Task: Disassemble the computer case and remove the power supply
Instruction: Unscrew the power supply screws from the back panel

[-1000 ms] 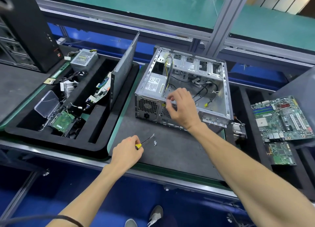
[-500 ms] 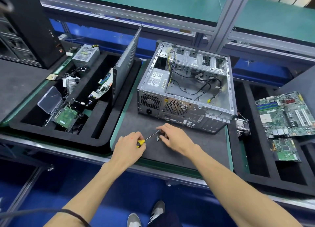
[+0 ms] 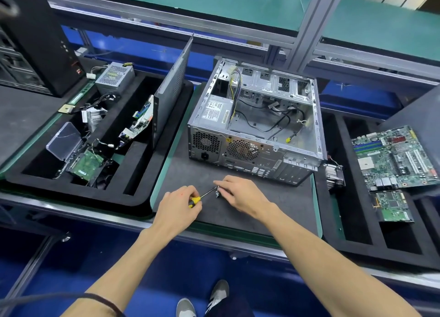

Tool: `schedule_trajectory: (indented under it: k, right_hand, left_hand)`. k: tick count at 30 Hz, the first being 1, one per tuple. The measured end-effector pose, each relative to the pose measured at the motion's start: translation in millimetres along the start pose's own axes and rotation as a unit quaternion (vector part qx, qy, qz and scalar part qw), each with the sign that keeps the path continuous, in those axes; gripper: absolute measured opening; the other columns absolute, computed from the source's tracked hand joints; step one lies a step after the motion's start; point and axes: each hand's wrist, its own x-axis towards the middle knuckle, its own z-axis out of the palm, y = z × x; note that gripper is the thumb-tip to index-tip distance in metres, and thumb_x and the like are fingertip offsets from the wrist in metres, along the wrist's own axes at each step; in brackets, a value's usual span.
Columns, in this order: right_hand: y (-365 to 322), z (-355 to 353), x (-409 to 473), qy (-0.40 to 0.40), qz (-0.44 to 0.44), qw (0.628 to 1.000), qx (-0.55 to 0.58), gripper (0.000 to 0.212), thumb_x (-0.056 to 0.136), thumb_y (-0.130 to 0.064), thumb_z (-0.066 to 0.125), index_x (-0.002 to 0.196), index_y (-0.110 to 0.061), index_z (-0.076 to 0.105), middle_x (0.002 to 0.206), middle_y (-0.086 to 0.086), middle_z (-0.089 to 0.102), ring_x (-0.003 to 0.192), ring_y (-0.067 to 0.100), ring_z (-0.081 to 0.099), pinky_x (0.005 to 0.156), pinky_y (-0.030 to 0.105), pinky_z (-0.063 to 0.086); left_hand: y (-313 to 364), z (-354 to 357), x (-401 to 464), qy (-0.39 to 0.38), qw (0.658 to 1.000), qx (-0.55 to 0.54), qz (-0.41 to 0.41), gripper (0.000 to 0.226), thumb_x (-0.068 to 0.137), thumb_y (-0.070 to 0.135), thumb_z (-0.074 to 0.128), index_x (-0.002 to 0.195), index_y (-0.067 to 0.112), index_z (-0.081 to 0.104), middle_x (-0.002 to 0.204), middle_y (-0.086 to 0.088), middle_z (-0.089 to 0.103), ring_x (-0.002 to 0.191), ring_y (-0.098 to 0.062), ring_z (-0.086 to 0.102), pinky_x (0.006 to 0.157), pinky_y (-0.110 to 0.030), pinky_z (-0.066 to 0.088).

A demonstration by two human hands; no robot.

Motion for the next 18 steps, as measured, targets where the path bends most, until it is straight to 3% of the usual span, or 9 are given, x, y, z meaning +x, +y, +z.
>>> schedule_trajectory:
  k: [8,18]
  right_hand:
    - [12,4,-13,-0.035,0.071,0.996,-0.052,0.042,0.107,-0.033,0.043,0.146,-0.023,0.053,0.114,0.000,0.054,0.102,0.023,0.058,0.078,0.040,0.051]
    - [9,12,-20,-0.048,0.089,0.992,-0.071,0.048,0.107,-0.038,0.040,0.153,-0.025,0.043,0.122,-0.001,0.050,0.097,0.025,0.061,0.075,0.038,0.050]
  left_hand:
    - [-10,1,0,-0.015,0.999,-0.006,-0.029,0.010,0.091,0.034,0.062,0.088,0.027,0.056,0.086,0.010,0.063,0.085,-0.022,0.060,0.079,-0.039,0.051]
    - [-14,6,0,-0.016,0.999,-0.019,-0.035,0.010,0.091,0.034,0.062,0.087,0.028,0.056,0.087,0.010,0.063,0.085,-0.018,0.061,0.078,-0.038,0.053]
